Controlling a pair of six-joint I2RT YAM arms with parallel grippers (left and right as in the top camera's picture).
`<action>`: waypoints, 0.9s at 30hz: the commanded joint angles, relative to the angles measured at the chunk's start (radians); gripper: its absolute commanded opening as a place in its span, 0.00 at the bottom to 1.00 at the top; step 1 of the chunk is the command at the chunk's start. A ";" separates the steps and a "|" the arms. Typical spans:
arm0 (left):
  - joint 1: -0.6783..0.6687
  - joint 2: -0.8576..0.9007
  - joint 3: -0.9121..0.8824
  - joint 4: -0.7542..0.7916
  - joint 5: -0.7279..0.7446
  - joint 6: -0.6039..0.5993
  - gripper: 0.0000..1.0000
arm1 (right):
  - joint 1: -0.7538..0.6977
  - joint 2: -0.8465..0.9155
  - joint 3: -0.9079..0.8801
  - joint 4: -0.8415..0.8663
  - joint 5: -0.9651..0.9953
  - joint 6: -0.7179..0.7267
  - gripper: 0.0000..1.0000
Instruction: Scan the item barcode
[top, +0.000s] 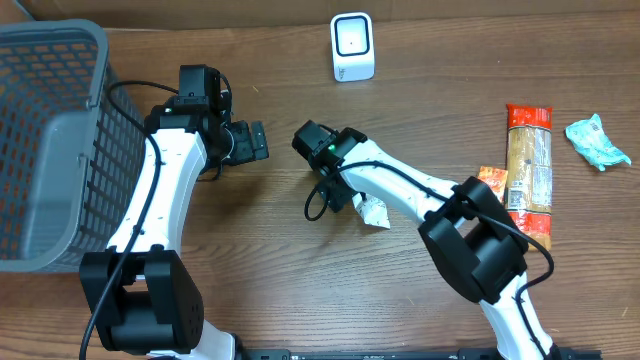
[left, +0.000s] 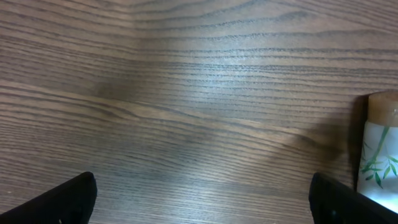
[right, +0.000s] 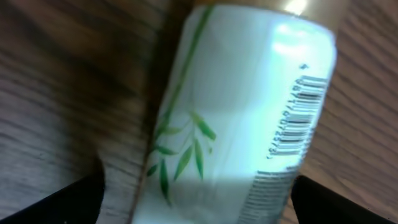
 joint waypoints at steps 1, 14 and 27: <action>-0.002 -0.009 0.011 0.000 -0.006 0.019 1.00 | -0.004 0.017 0.001 0.004 0.051 0.011 0.90; -0.002 -0.009 0.011 0.000 -0.006 0.019 1.00 | -0.005 -0.002 0.012 -0.031 0.085 0.083 0.04; -0.002 -0.009 0.011 0.000 -0.006 0.019 1.00 | -0.005 -0.071 0.072 -0.129 0.241 0.136 0.04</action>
